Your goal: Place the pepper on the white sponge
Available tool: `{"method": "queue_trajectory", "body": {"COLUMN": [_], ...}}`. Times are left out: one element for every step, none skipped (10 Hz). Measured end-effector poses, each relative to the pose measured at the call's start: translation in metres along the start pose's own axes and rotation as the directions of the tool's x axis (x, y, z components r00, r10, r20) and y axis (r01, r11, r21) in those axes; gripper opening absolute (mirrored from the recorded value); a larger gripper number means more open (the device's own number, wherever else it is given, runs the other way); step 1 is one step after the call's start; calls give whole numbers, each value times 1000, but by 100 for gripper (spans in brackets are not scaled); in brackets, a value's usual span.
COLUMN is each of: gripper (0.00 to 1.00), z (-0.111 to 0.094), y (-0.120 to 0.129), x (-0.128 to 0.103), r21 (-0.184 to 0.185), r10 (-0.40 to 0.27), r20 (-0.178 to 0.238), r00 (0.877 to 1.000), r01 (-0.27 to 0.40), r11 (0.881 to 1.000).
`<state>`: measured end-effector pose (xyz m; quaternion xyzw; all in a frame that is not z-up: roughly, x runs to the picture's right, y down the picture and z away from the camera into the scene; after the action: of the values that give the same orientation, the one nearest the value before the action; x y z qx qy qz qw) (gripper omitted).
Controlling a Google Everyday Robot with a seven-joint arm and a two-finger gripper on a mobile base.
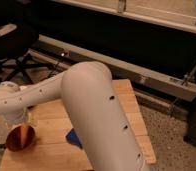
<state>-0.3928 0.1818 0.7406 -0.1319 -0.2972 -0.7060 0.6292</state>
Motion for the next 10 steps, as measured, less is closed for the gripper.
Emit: {"method": "queue_trajectory", "body": {"gripper": [51,44,42,42,42,42,42,42,42,42], "z": [3,7,10,13,17,20,22,23,22,19], "y": [-2,-3,-3,0,5,6,6,5,4,4], "x": [-1,-1,-1,0,0,0,0,0,1,4], "r21": [-2,-6,-15,-32,-51,-63,-70,-75,-76,-72], "r10": [-2,-4,-5,-6,-4,-3,-4,-5,-6,-10], "r20": [4,8,11,14,21,24,27,27,25,16], "r00": [1000,1000,1000,1000,1000,1000,1000,1000,1000,1000], "r01": [2,4,5,6,5,5,6,7,8,11], "r11": [1000,1000,1000,999,999,998,998,997,997,997]}}
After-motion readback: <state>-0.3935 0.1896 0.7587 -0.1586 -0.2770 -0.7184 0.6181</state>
